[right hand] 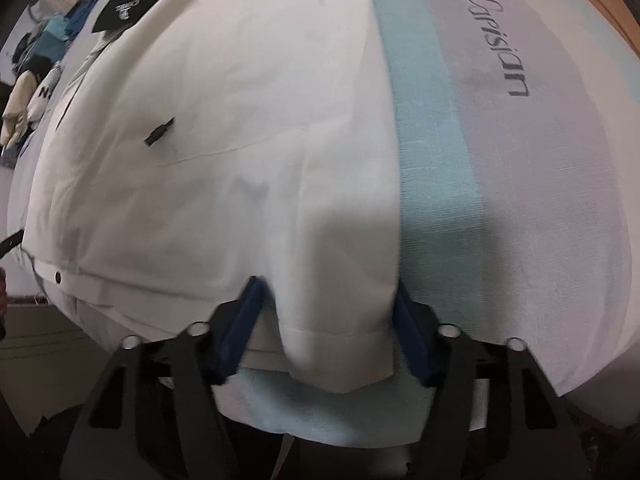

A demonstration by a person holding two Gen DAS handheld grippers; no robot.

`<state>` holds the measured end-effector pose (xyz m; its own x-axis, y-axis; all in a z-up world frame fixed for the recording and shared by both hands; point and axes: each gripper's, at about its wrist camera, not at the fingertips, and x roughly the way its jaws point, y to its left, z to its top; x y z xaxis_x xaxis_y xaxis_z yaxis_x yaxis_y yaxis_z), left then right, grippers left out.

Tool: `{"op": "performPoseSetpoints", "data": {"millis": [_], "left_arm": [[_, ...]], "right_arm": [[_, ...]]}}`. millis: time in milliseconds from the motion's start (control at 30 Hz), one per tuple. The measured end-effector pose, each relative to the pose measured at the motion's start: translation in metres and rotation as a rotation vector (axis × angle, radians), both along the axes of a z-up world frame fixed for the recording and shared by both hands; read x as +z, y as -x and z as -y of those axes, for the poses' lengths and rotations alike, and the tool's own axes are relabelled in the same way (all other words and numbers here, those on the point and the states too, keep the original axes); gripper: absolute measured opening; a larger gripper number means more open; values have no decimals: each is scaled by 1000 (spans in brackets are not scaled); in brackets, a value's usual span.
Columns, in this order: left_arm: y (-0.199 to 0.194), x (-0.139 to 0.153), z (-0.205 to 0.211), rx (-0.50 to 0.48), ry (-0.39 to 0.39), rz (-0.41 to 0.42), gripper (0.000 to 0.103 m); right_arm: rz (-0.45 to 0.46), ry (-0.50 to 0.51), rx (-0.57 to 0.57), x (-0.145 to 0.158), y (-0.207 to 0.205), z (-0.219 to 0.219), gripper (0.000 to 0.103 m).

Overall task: Fold large clothes
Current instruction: 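Move both tools to the white jacket hem, then close the right gripper on the hem while the left gripper grasps beside it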

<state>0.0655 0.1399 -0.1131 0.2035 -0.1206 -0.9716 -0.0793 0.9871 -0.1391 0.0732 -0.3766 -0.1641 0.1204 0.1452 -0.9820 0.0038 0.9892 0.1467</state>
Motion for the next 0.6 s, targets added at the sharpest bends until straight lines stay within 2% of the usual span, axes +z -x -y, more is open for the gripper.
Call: {"op": "performPoseSetpoints", "data": {"millis": [67, 167, 267, 500, 600], "left_arm": [[0, -1, -6, 19, 16, -12, 97], [3, -5, -5, 2, 14, -22, 97], [0, -13, -3, 2, 35, -38, 97], [-10, -25, 5, 1, 90, -54, 95], [-10, -22, 12, -22, 93, -45, 87]], "right_arm": [[-1, -23, 8, 3, 0, -2, 24], [5, -12, 56, 10, -1, -14, 9], [8, -13, 82, 13, -1, -24, 9], [-14, -21, 56, 2, -6, -24, 12], [-17, -27, 41, -2, -10, -21, 14]]}}
